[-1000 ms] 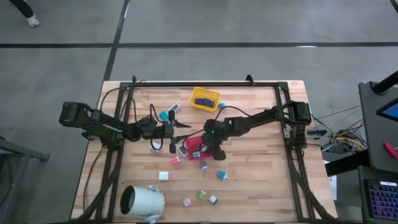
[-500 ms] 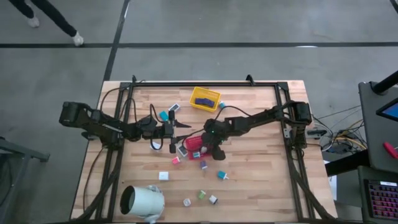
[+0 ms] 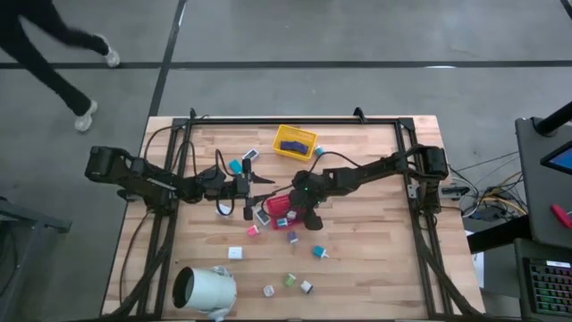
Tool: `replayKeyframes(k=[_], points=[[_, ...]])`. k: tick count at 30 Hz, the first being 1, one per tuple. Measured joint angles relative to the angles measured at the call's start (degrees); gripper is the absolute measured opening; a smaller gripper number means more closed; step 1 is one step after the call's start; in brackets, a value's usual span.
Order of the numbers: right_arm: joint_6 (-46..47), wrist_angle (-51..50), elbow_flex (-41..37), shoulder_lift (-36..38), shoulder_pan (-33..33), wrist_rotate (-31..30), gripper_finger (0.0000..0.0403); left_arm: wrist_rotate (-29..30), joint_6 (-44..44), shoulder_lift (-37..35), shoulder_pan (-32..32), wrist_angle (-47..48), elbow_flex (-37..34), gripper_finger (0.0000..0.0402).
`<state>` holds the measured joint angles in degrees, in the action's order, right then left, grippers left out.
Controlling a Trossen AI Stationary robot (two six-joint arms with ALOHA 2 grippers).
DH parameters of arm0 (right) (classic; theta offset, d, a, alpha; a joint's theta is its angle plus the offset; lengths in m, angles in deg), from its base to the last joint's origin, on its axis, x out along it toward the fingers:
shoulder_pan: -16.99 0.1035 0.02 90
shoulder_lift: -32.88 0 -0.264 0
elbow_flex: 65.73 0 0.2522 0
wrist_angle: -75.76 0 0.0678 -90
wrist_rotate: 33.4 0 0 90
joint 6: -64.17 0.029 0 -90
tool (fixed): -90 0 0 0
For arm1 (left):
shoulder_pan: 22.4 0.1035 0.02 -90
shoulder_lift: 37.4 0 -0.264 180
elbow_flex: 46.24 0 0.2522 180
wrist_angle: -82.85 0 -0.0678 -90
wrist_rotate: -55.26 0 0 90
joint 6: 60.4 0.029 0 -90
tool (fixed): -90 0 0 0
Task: Pick & Place Office items
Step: Put the black digital clock into the yellow bin
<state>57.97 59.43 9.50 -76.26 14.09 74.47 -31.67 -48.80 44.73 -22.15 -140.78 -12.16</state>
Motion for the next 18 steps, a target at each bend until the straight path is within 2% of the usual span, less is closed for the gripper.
replayKeyframes(k=[7, 18], points=[[-0.5, 5.2, -0.3, 0.4, 0.0, 0.0, 0.0235, 0.0, 0.0, -1.7, 0.0, 1.0, -0.2, 0.0177], [-1.3, 21.6, -6.5, 3.2, 0.2, 0.0, 0.0235, 0.8, -0.1, -7.6, 0.0, 1.7, -4.2, 0.0177]])
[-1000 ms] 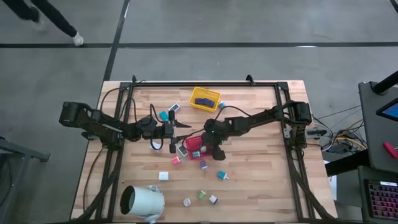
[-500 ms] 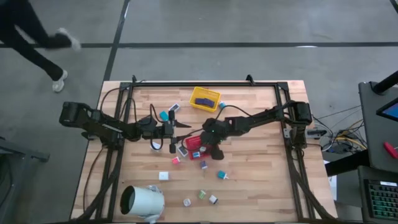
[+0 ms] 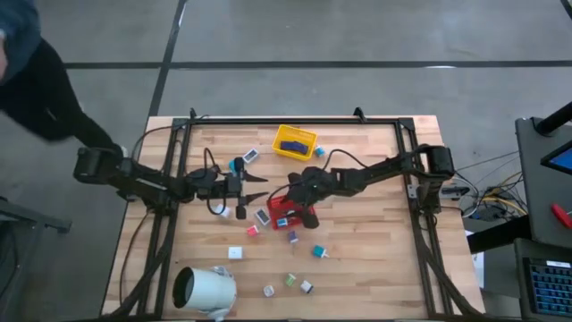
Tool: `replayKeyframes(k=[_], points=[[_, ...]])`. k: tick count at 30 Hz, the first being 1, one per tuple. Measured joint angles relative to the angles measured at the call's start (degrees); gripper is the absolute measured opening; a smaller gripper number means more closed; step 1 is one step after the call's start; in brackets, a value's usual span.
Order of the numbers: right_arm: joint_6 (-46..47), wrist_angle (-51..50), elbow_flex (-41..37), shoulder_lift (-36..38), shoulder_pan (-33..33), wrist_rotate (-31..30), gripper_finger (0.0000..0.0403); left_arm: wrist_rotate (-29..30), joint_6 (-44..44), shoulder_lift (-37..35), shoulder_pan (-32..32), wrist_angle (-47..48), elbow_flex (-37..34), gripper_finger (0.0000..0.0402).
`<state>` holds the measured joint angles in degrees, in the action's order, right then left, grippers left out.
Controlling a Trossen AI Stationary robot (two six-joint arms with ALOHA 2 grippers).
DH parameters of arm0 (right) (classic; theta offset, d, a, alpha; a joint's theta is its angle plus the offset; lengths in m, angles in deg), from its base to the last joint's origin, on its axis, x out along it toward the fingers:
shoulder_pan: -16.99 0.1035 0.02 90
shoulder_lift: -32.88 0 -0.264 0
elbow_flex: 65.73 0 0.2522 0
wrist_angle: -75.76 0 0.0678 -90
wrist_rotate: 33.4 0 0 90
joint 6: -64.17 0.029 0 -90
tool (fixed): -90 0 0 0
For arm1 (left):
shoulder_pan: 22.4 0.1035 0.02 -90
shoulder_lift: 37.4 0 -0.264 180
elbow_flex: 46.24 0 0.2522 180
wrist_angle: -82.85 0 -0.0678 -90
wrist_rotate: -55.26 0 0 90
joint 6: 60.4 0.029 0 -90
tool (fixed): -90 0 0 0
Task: Pick & Place Office items
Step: Put the black digital clock into the yellow bin
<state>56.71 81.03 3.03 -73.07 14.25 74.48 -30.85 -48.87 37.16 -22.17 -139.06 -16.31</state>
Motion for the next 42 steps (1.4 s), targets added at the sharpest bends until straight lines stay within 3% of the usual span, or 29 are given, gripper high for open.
replayKeyframes(k=[14, 23, 31, 42], points=[[-0.3, 16.7, -14.7, 14.2, 0.6, 0.0, 0.0224, 2.6, -1.6, -1.9, 0.4, 3.6, -1.2, 0.0177], [-0.1, 17.4, -25.9, 28.5, 0.7, -2.9, 0.0224, 4.7, -4.3, -6.1, 1.0, 13.1, -0.6, 0.0177], [1.3, 17.6, -32.9, 37.9, 0.7, -3.4, 0.0224, 9.7, -7.6, -11.4, 1.3, 34.2, 5.7, 0.0177], [3.0, 17.3, -39.6, 41.6, 1.4, -4.5, 0.0224, 17.4, -14.4, -13.7, 1.8, 80.1, 23.8, 0.0177]])
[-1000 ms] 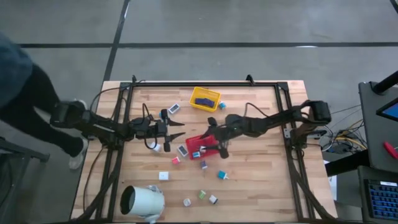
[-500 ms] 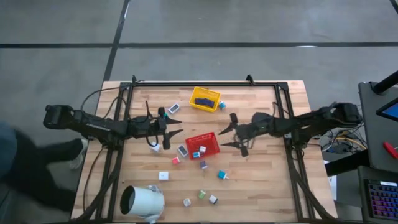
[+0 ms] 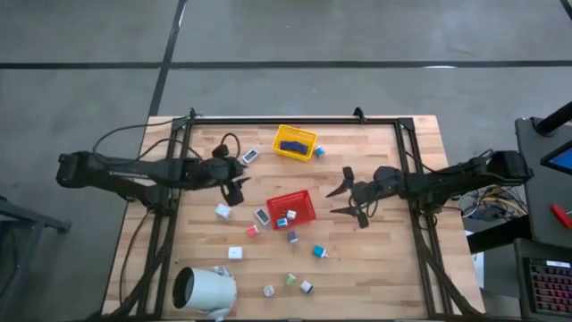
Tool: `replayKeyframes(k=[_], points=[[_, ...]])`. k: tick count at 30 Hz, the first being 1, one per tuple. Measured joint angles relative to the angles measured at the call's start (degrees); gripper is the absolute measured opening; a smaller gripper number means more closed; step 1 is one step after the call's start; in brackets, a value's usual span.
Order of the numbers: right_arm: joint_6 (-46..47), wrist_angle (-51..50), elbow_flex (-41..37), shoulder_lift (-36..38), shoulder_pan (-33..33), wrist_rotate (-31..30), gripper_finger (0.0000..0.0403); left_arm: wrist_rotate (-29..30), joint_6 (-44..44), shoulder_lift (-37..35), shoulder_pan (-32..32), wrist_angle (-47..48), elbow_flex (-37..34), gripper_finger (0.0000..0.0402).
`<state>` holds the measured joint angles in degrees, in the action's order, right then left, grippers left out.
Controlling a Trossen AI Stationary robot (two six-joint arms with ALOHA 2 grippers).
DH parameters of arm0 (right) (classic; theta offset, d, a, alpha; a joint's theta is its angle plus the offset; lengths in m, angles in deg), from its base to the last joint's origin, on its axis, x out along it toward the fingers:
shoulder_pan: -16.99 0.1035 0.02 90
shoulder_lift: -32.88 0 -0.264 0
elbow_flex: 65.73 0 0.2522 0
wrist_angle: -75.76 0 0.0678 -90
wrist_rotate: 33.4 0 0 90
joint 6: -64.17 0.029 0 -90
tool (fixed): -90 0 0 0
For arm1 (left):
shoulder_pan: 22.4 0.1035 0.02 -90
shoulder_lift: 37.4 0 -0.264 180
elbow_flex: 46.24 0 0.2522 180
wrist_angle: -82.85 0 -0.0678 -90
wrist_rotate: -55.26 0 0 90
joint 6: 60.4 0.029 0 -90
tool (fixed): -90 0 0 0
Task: Pick & Place Office items
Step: Put the black digital clock into the yellow bin
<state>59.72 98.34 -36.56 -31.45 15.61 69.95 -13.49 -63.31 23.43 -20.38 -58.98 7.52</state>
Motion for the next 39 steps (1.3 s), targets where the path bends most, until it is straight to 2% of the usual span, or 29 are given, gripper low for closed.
replayKeyframes(k=[5, 13, 26, 39], points=[[0.3, 0.5, -1.2, 0.5, 0.0, 0.0, 0.0224, -0.5, -3.6, 1.0, 0.8, 13.0, 4.6, 0.0198], [0.4, 0.3, -2.5, 1.0, 0.0, 0.2, 0.0224, -5.0, -8.6, 3.8, 4.9, 24.0, 4.6, 0.0261], [0.0, 0.4, -2.9, 1.0, 1.5, 0.8, 0.0224, -10.3, -6.7, 12.4, 19.0, 26.0, 4.5, 0.0264], [-1.2, 1.2, -3.3, 1.0, 1.7, 0.8, 0.0224, -13.2, -2.7, 14.8, 26.3, 26.1, 3.3, 0.0264]])
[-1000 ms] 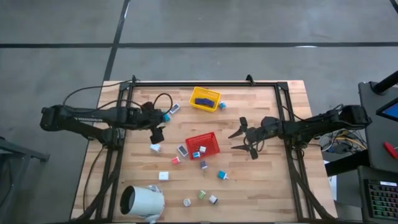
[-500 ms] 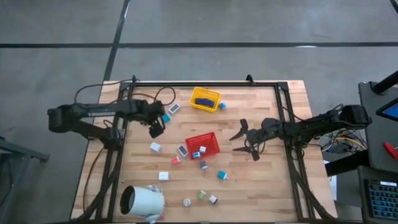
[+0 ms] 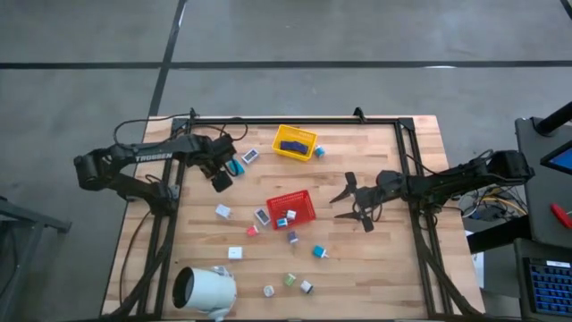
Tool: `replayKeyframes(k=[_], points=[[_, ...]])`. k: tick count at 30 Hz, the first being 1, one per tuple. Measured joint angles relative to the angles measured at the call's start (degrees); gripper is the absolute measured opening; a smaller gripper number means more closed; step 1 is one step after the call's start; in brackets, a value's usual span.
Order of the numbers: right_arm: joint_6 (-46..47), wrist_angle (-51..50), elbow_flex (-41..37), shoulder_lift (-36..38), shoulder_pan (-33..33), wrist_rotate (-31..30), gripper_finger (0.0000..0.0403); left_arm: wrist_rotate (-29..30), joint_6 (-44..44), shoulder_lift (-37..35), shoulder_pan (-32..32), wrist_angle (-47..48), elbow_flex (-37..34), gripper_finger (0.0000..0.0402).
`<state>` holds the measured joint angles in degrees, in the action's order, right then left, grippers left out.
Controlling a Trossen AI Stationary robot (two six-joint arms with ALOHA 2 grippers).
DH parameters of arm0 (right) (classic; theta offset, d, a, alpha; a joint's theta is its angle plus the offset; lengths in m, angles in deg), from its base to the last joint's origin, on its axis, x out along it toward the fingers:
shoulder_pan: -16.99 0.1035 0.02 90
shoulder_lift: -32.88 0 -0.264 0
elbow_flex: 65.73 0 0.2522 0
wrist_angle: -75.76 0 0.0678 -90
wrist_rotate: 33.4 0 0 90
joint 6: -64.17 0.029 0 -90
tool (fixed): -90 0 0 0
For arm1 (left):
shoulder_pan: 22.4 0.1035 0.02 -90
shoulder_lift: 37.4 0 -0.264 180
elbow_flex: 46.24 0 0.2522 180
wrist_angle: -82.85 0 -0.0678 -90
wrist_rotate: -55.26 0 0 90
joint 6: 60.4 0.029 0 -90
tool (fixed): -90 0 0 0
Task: Pick & Place Office items
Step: Put the black digital clock into the yellow bin
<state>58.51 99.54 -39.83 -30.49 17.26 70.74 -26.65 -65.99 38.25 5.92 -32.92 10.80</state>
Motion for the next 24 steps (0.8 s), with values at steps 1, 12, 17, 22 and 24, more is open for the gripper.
replayKeyframes(k=[1, 12, 17, 22, 24], points=[[-0.1, 0.5, -0.1, 0.0, 0.0, 0.0, 0.0224, 0.0, 0.2, 0.0, 0.2, -0.3, -0.2, 0.0264], [-0.1, 1.0, -0.3, 0.0, 0.0, 0.7, 0.0224, -2.0, 1.5, 0.0, 3.4, -2.6, -2.5, 0.0264], [-0.1, 1.0, -0.3, 0.0, 0.0, 0.9, 0.0224, -2.7, 2.2, 0.0, 5.1, -3.1, -2.5, 0.0264], [-0.1, 1.0, -0.3, 0.0, 0.0, 0.9, 0.0224, -3.2, 2.3, 1.0, 7.4, -3.1, -2.5, 0.0264], [-0.1, 0.9, -0.3, 0.0, 0.0, 0.9, 0.0224, -3.4, 2.6, 2.0, 7.9, -3.1, -2.5, 0.0264]])
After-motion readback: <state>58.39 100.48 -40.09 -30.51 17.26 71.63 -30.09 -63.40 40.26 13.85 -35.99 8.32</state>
